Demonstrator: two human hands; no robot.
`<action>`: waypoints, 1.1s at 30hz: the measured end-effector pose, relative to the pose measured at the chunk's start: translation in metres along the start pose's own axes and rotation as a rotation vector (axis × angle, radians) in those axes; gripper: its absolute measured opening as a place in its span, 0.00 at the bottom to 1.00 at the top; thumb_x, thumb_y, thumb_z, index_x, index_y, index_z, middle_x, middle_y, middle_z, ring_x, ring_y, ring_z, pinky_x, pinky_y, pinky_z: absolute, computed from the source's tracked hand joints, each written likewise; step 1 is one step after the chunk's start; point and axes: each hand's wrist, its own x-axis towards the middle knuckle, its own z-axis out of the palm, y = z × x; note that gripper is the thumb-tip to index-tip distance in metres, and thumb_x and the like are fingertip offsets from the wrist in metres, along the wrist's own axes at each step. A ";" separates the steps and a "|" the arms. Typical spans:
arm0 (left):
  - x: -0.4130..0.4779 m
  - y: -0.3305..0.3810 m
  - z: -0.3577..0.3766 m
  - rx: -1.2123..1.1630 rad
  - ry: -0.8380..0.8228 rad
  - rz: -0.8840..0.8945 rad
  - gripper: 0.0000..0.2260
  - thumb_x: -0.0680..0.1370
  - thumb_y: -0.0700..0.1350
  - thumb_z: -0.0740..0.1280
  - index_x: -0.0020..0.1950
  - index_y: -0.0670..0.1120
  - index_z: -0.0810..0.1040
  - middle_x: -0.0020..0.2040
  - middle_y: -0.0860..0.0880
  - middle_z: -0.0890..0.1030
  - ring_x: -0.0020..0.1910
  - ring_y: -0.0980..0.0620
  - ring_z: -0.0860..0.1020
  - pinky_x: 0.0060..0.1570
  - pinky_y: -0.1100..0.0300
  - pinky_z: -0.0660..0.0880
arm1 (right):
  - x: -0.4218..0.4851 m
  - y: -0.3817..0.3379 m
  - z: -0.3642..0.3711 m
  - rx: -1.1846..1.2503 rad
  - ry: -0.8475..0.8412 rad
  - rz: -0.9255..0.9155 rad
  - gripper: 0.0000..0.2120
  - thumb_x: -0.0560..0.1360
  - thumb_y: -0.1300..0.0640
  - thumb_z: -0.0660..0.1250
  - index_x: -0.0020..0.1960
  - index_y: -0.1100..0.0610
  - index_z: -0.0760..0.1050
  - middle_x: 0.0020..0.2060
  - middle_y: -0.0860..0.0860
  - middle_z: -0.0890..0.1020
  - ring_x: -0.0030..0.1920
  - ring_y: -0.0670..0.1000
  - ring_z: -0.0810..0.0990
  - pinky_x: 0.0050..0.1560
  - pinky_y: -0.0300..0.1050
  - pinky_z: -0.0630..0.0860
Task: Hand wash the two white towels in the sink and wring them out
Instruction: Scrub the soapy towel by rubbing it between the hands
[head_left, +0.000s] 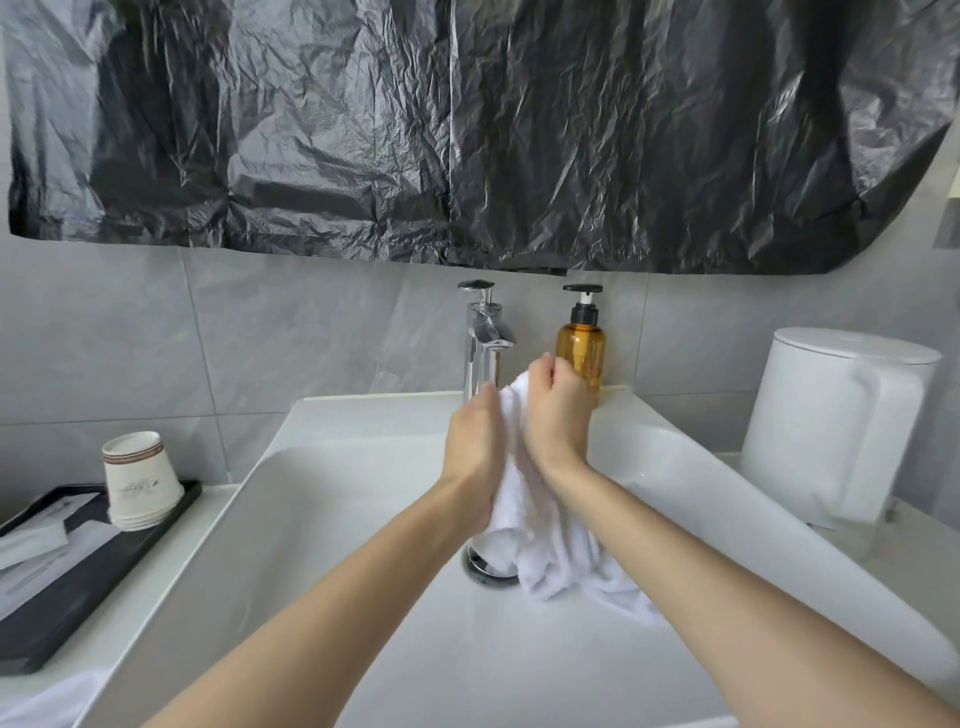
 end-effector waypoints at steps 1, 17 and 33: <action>-0.001 0.003 0.000 0.002 -0.011 -0.005 0.19 0.82 0.50 0.55 0.47 0.39 0.79 0.40 0.41 0.80 0.38 0.47 0.80 0.41 0.60 0.77 | -0.004 0.001 -0.001 -0.007 -0.008 -0.021 0.21 0.82 0.59 0.56 0.31 0.52 0.59 0.25 0.46 0.66 0.28 0.47 0.66 0.36 0.45 0.59; -0.002 0.001 -0.002 -0.012 -0.054 -0.023 0.14 0.82 0.47 0.57 0.45 0.42 0.77 0.37 0.43 0.79 0.35 0.49 0.79 0.35 0.62 0.74 | -0.003 0.003 0.000 0.016 0.018 -0.029 0.22 0.82 0.60 0.57 0.30 0.53 0.58 0.22 0.46 0.64 0.26 0.46 0.63 0.34 0.45 0.58; -0.007 0.004 0.003 0.088 -0.100 0.093 0.09 0.82 0.46 0.57 0.48 0.45 0.73 0.41 0.43 0.73 0.39 0.47 0.71 0.39 0.56 0.69 | 0.004 -0.001 -0.005 0.050 0.021 0.086 0.23 0.81 0.60 0.58 0.28 0.55 0.59 0.21 0.48 0.63 0.24 0.47 0.63 0.33 0.46 0.56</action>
